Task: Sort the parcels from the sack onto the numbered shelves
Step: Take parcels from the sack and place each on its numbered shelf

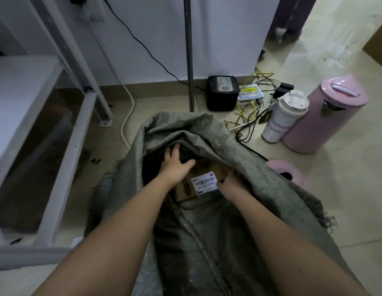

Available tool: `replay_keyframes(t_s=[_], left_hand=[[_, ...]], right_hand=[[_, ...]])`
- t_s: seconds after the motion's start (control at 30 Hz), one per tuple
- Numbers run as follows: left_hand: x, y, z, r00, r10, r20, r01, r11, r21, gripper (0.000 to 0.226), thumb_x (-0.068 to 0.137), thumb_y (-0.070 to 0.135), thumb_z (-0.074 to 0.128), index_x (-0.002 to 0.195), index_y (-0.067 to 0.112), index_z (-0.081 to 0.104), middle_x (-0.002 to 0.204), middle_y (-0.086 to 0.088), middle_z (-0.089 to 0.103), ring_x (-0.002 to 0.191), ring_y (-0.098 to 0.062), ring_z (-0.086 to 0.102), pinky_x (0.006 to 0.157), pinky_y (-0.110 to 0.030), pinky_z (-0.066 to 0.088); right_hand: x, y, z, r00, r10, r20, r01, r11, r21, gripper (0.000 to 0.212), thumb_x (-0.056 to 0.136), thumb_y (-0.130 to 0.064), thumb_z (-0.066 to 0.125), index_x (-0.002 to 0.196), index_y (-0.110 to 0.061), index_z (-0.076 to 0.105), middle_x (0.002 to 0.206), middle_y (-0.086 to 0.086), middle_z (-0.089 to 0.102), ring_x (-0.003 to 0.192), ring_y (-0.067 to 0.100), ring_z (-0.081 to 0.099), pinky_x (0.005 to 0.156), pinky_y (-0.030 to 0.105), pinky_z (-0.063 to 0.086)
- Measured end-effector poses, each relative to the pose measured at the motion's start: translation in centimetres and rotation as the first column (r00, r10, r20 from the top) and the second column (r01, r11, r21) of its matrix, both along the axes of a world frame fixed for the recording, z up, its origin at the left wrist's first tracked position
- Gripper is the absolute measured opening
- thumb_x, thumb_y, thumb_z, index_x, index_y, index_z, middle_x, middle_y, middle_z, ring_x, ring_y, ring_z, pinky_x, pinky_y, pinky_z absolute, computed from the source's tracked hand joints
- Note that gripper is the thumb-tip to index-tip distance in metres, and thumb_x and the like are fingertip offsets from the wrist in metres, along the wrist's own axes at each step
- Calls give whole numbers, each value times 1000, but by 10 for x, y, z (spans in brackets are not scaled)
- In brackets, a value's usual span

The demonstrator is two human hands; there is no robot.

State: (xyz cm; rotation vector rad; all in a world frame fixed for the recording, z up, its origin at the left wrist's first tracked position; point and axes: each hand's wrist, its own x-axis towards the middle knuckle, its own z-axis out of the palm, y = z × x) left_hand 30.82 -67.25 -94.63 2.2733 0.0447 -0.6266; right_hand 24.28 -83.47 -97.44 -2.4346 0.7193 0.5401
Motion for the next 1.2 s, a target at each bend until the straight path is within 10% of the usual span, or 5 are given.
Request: replay_keyframes(t_s=[0.33,0.63,0.97,1.2], left_hand=[[-40,-2,-27,804,442,-397,-531,835,-144,65,88,33,54,141,0,34,133,-21,50,119,-35,52,103,-39,44],[-62,1,3,759,601,-250,-635,767,-86,48,95,24,46,140,7,41,140,-19,39,119,-35,48,97,-35,41],[-155,39,183,717,497,-488,-611,785,-99,13,92,7,50,94,20,54,93,-8,64,88,-25,61,89,-40,52],[-197,67,316,827,349,-440,-382,924,15,33,86,30,55,115,15,60,110,-7,66,101,-25,63,93,-39,52]], right_hand=[[12,-1,-7,932,-359,40,328,888,323,58,95,-32,51,145,-4,37,151,15,37,138,32,36,116,39,24],[-11,2,21,868,-496,36,471,843,260,48,101,-32,40,130,3,53,136,24,52,126,36,48,103,35,36],[-117,28,201,820,-561,-109,563,758,329,41,98,-28,47,133,-7,44,127,13,57,113,30,56,92,36,43],[-183,43,374,803,-573,-161,589,727,353,38,98,-37,47,123,-9,53,120,12,63,109,31,59,97,48,47]])
